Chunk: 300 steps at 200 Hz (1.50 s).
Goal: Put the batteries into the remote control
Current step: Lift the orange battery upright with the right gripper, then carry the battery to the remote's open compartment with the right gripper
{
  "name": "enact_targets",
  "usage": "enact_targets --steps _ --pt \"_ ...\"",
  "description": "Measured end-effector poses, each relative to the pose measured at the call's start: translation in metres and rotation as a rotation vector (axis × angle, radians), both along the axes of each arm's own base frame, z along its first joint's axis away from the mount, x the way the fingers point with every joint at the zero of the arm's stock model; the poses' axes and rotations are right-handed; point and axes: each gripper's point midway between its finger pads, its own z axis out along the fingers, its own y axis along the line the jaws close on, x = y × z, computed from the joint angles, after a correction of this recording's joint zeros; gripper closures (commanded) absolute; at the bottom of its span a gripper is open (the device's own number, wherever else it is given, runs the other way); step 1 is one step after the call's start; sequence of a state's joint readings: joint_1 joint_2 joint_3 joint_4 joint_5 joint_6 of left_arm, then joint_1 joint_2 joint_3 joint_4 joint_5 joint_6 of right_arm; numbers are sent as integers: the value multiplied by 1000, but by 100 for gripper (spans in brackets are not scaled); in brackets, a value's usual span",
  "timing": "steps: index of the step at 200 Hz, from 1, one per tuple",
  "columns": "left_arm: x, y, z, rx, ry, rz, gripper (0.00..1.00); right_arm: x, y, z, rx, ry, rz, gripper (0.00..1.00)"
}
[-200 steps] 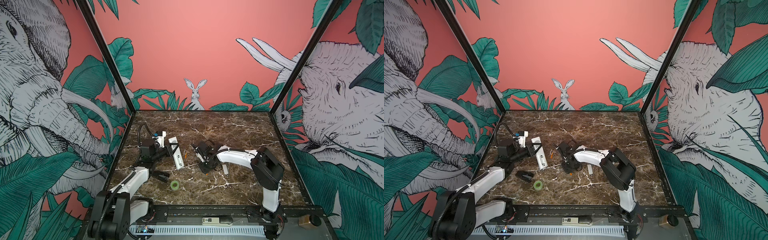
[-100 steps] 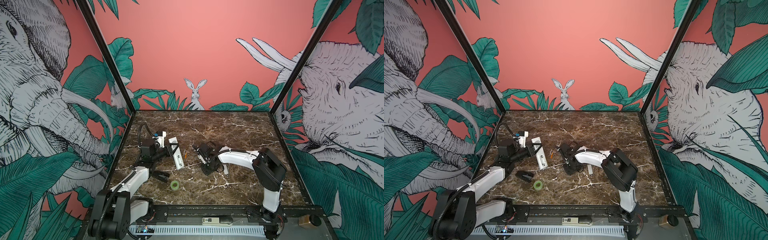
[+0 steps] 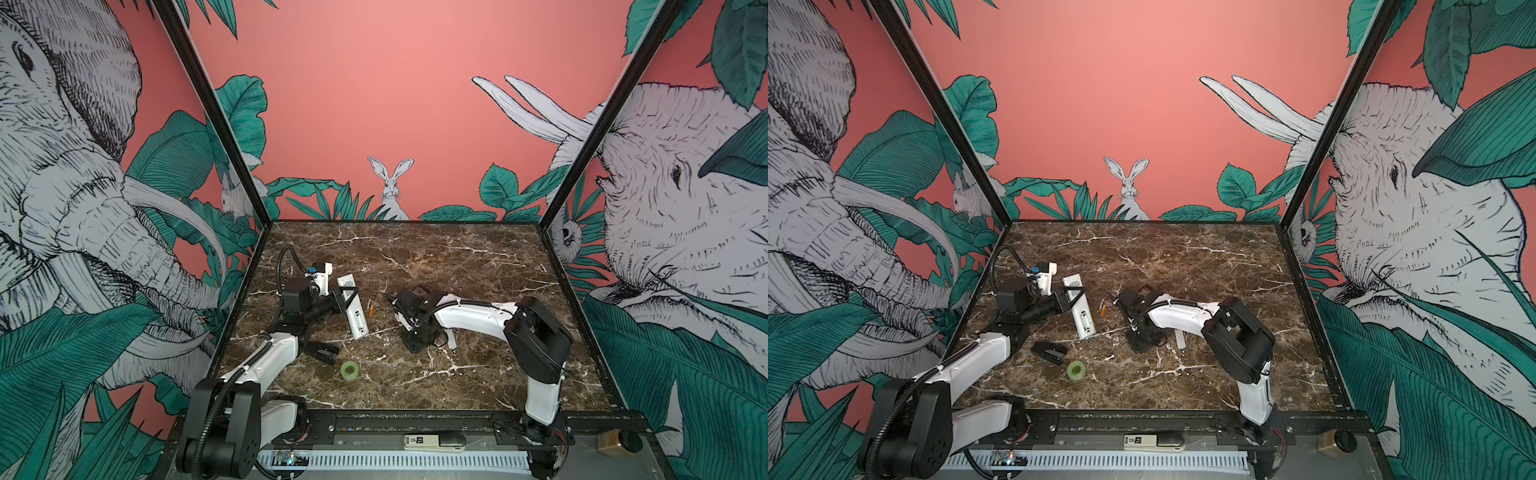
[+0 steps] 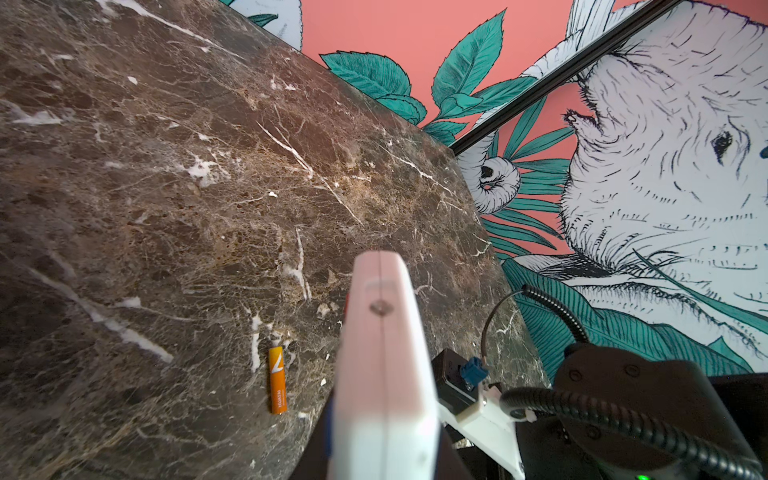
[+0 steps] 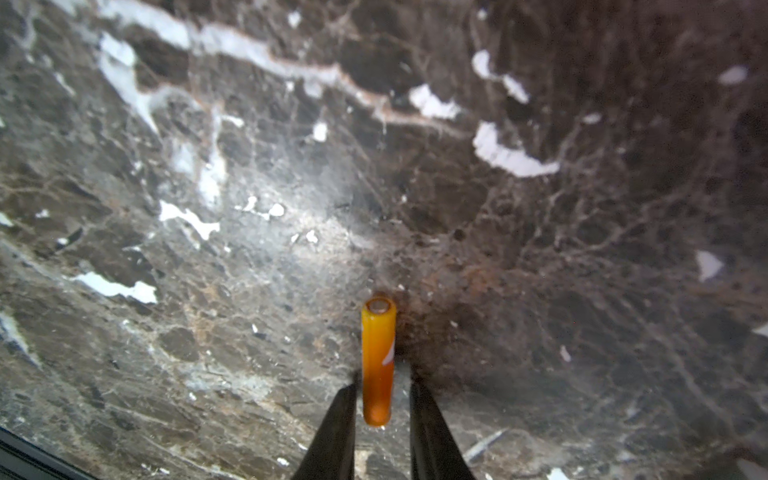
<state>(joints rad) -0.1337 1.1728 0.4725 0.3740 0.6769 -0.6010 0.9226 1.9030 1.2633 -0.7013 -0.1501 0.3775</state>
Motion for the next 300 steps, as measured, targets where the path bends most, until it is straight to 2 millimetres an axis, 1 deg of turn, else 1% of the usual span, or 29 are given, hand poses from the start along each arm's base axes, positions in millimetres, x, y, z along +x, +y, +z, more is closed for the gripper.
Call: enact_targets --steps 24,56,99,130,145,175,201,237,263,281,300 --pt "0 0 0 0 0 0 100 0 0 -2 -5 1 4 82" --pt "0 0 0 0 0 0 100 0 -1 -2 -8 -1 5 85" --pt "0 0 0 -2 2 2 100 1 0 -2 -3 -4 7 95" --pt "2 0 2 -16 -7 5 100 1 4 3 31 -33 20 98" --pt "4 -2 1 -34 -11 3 100 1 7 15 68 -59 25 98" --pt "6 -4 -6 -81 9 0 100 7 18 55 174 -138 26 99" --pt "7 -6 -7 -112 18 -2 100 12 25 81 239 -180 19 99" --pt "7 -11 0 -135 2 -8 100 18 39 105 302 -197 10 99" --pt "2 -21 -2 -140 13 -21 100 22 52 124 361 -207 -1 99" --pt "-3 -27 -8 -143 32 -25 100 22 57 130 381 -205 -2 99" --pt "-7 -31 -15 -147 56 -21 100 18 61 131 387 -192 10 99"
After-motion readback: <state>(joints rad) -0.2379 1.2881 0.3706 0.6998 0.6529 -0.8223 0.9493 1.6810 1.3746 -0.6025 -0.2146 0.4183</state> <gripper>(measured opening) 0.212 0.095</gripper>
